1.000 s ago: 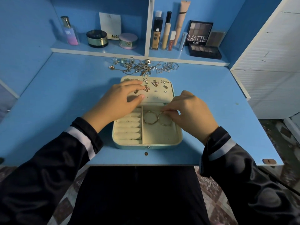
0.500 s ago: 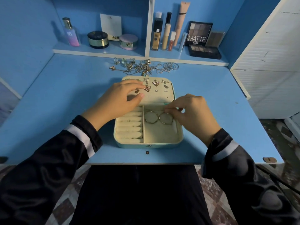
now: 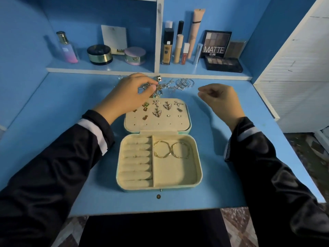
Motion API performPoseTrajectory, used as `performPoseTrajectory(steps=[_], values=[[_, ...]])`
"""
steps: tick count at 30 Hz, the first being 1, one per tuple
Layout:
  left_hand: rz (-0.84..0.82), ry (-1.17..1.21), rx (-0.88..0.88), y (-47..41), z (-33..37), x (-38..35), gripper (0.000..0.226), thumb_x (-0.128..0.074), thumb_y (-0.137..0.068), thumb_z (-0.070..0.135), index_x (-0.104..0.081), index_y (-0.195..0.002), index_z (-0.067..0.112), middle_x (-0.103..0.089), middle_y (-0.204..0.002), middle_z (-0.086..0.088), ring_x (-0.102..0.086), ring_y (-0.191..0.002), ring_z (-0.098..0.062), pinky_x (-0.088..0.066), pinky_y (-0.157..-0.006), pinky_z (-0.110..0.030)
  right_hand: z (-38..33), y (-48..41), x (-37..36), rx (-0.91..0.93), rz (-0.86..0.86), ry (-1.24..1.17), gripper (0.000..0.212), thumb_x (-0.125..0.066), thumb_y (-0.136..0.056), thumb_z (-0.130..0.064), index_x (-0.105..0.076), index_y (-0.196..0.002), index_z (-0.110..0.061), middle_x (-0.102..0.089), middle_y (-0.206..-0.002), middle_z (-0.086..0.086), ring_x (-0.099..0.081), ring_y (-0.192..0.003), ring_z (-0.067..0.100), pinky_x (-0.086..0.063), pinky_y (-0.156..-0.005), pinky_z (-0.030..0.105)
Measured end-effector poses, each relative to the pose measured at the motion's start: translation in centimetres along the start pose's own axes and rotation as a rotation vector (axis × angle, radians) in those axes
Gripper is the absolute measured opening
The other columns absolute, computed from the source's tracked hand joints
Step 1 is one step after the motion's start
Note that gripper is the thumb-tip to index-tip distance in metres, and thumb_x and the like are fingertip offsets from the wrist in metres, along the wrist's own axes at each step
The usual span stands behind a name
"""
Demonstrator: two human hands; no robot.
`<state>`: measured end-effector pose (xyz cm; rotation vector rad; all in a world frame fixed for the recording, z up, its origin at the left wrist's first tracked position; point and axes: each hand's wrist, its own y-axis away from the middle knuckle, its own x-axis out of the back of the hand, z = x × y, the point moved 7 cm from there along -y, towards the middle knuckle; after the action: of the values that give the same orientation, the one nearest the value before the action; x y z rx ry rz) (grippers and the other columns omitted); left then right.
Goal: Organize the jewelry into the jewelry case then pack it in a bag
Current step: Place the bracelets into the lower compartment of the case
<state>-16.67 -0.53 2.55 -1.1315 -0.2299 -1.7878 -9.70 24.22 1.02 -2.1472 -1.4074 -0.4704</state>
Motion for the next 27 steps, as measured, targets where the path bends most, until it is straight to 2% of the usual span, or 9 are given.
performPoseTrajectory(steps=[4,6,8,11,17,20,22,24,27], values=[[-0.043,-0.018,-0.010,-3.3,-0.7,-0.8,0.026,-0.055,-0.100,0.028,-0.069,-0.120,0.020,-0.065,-0.122,0.003,-0.054,-0.109,-0.005,-0.035,-0.087,-0.014,1.6,-3.1,-1.5,-0.019,-0.004,0.093,0.017,-0.067,-0.089,-0.018,-0.073,-0.103,-0.011,-0.069,-0.092,-0.003,-0.060,-0.085,0.008,-0.039,-0.070,0.002],[-0.094,-0.018,-0.012,-4.8,-1.0,-1.8,0.026,-0.055,-0.099,0.030,-0.070,-0.119,0.020,-0.066,-0.119,0.004,-0.057,-0.107,-0.007,-0.037,-0.083,-0.012,2.0,-4.5,-2.0,-0.014,0.012,0.119,0.016,-0.067,-0.089,-0.018,-0.074,-0.101,-0.010,-0.069,-0.092,-0.001,-0.060,-0.085,0.010,-0.041,-0.072,0.002],[-0.134,-0.005,-0.026,-6.2,-1.0,-2.8,0.024,-0.058,-0.098,0.030,-0.071,-0.116,0.020,-0.067,-0.115,0.005,-0.060,-0.104,-0.009,-0.044,-0.087,-0.021,2.2,-5.6,-2.5,0.005,0.019,0.128,0.015,-0.067,-0.089,-0.016,-0.074,-0.100,-0.010,-0.071,-0.094,0.002,-0.060,-0.083,0.011,-0.043,-0.075,0.007],[-0.176,-0.033,-0.078,-8.0,-0.5,-4.1,0.023,-0.060,-0.097,0.029,-0.072,-0.114,0.020,-0.067,-0.112,0.003,-0.060,-0.099,-0.013,-0.049,-0.091,-0.035,2.2,-7.2,-3.1,0.041,0.014,0.135,0.014,-0.068,-0.088,-0.015,-0.075,-0.099,-0.010,-0.072,-0.095,0.002,-0.059,-0.080,0.010,-0.041,-0.073,0.006],[-0.241,-0.083,-0.177,-10.7,0.8,-6.6,0.023,-0.060,-0.096,0.026,-0.072,-0.114,0.017,-0.069,-0.109,0.000,-0.061,-0.101,-0.015,-0.049,-0.094,-0.038,2.2,-9.0,-3.7,0.074,0.008,0.175,0.013,-0.068,-0.086,-0.010,-0.076,-0.096,-0.010,-0.072,-0.092,0.002,-0.054,-0.070,0.004,-0.036,-0.067,-0.002],[-0.230,-0.154,-0.224,-11.7,1.1,-7.2,0.025,-0.058,-0.097,0.024,-0.071,-0.116,0.015,-0.069,-0.109,-0.003,-0.059,-0.097,-0.016,-0.048,-0.091,-0.036,1.9,-9.2,-3.8,0.100,0.002,0.187,0.013,-0.069,-0.085,-0.008,-0.077,-0.094,-0.009,-0.073,-0.093,0.005,-0.060,-0.078,0.010,-0.041,-0.072,0.006],[-0.218,-0.187,-0.241,-12.3,1.1,-7.5,0.024,-0.057,-0.097,0.024,-0.072,-0.113,0.013,-0.069,-0.106,-0.004,-0.054,-0.089,-0.014,-0.045,-0.084,-0.032,1.9,-9.4,-3.7,0.101,-0.005,0.191,0.013,-0.069,-0.084,-0.006,-0.078,-0.092,-0.009,-0.074,-0.092,0.006,-0.063,-0.083,0.015,-0.044,-0.075,0.012],[-0.219,-0.208,-0.248,-12.6,1.2,-7.9,0.021,-0.058,-0.097,0.023,-0.073,-0.108,0.013,-0.068,-0.099,-0.004,-0.054,-0.084,-0.014,-0.039,-0.077,-0.027,2.0,-9.6,-3.6,0.085,-0.012,0.197,0.013,-0.069,-0.083,-0.006,-0.078,-0.091,-0.009,-0.074,-0.091,0.006,-0.064,-0.085,0.016,-0.045,-0.076,0.014],[-0.239,-0.232,-0.254,-12.9,1.5,-8.2,0.017,-0.063,-0.094,0.021,-0.074,-0.102,0.012,-0.068,-0.090,-0.004,-0.056,-0.078,-0.017,-0.038,-0.071,-0.025,2.3,-9.5,-3.4,0.050,-0.014,0.185,0.013,-0.068,-0.082,-0.005,-0.078,-0.091,-0.008,-0.074,-0.091,0.005,-0.065,-0.083,0.016,-0.048,-0.078,0.016]])
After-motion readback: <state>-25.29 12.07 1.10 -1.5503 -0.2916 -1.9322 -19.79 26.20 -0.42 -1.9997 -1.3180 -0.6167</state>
